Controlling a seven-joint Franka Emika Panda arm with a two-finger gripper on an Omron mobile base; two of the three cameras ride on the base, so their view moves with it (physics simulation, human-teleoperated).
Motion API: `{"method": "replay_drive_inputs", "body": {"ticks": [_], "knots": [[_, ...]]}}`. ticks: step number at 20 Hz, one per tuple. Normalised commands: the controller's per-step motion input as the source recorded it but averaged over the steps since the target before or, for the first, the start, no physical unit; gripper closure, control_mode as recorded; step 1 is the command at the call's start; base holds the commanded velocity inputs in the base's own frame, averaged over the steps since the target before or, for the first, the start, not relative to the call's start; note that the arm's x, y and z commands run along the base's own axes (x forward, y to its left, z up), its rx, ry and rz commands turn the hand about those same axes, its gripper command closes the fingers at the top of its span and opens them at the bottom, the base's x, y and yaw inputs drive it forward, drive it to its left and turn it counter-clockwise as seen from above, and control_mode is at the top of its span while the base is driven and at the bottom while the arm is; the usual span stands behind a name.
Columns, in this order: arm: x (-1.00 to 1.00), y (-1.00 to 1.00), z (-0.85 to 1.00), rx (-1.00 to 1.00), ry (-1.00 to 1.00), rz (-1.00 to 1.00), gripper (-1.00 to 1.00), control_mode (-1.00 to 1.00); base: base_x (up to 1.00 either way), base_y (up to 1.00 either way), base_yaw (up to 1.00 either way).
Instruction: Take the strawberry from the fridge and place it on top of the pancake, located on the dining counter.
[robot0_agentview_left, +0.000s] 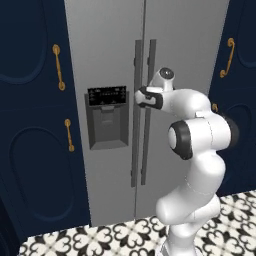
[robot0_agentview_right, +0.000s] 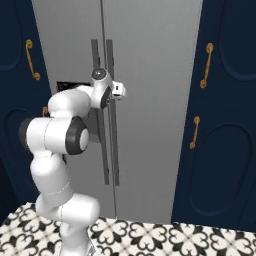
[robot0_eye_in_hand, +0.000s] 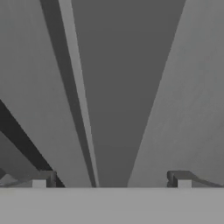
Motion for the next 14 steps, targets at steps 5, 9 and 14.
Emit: {"method": "replay_drive_inputs", "body": {"ticks": [5,9,14], "knots": [[0.34,0.0,-0.28,0.0,-0.15,0.0,-1.0,-1.0,0.0,0.0,0.0],[0.34,-0.01,-0.14,0.0,-0.1,0.0,-1.0,-1.0,0.0,0.0,0.0],[0.39,-0.02,-0.02,0.0,-0.02,0.0,-1.0,-1.0,0.0,0.0,0.0]]}}
